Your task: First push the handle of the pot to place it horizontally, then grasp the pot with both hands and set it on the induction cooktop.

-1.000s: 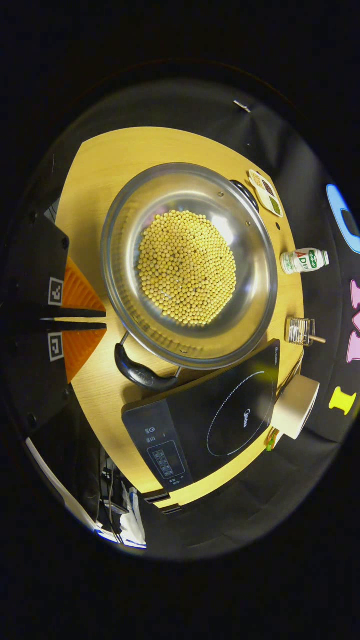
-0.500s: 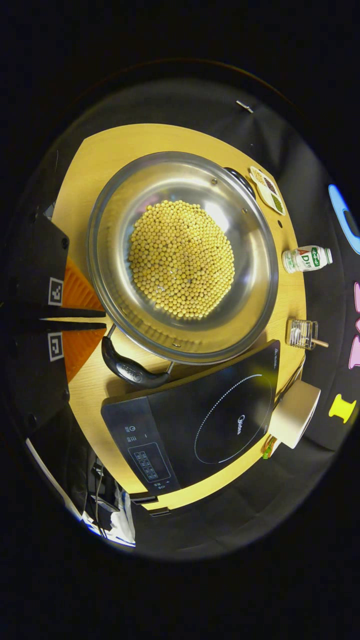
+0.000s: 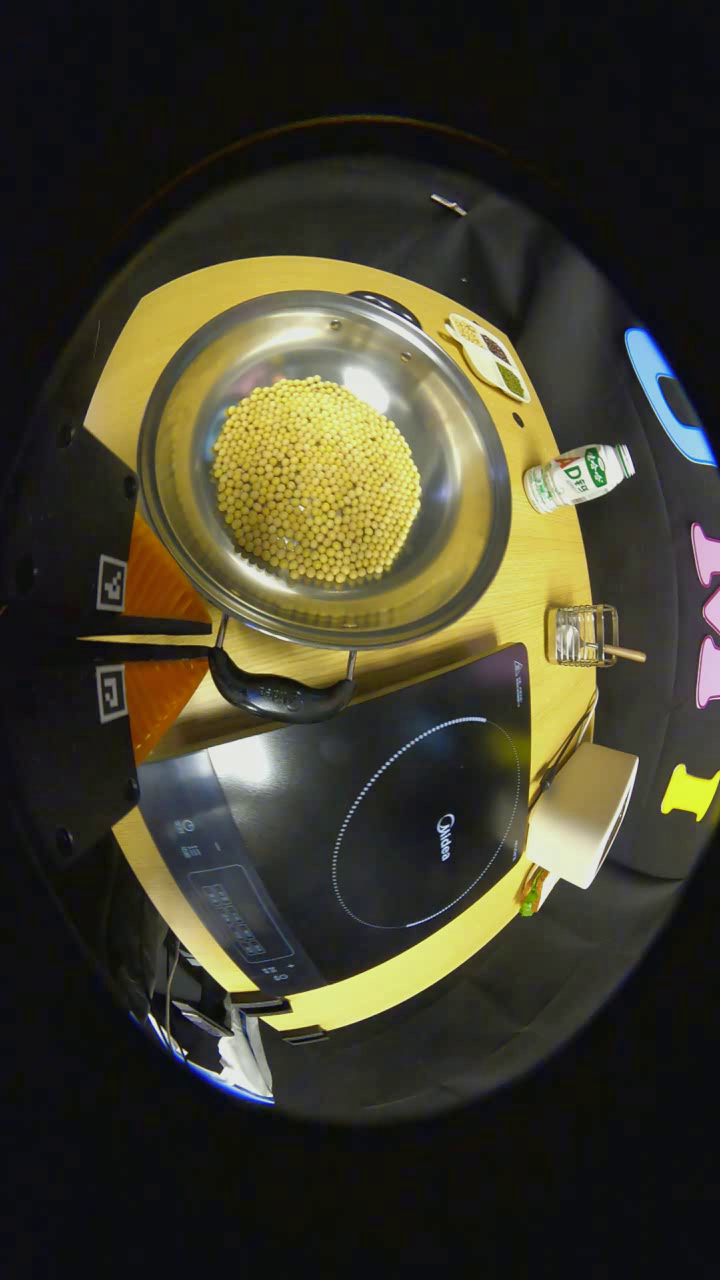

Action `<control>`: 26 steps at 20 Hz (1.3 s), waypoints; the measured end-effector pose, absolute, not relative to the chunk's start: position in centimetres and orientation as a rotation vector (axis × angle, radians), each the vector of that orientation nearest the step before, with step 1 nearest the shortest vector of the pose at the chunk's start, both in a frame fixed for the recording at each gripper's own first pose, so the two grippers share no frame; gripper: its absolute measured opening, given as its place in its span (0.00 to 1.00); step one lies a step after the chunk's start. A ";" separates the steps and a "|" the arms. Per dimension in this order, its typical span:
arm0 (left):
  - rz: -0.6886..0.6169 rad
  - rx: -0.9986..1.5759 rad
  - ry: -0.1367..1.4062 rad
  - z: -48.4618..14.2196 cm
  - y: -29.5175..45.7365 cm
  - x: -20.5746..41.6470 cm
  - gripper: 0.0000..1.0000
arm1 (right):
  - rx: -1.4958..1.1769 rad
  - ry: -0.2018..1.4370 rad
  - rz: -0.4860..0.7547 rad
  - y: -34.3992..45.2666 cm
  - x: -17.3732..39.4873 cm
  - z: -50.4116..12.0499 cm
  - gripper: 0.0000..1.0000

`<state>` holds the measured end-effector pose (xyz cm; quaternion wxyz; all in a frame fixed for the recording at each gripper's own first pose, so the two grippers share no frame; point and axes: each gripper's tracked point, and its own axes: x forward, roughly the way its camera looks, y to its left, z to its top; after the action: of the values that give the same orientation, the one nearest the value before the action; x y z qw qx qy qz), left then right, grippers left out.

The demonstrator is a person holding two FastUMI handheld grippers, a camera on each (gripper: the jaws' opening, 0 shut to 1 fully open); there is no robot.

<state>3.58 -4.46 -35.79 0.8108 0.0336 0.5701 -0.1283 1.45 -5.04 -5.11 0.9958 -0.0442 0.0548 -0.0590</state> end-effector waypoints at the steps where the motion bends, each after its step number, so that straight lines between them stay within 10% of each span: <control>1: -0.273 0.072 1.212 -35.8 -4.8 4.1 0.05 | -0.091 0.112 -0.121 -5.1 1.5 -5.1 0.98; 26: -0.281 -0.078 0.876 -29.6 -4.4 9.7 0.06 | -0.063 0.211 -0.029 -1.6 3.5 -8.0 0.98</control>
<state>9.69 -4.44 -29.63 0.8954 -0.0374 0.4225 -0.1354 3.48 -1.57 -8.02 0.9938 -0.0317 0.1055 -0.0144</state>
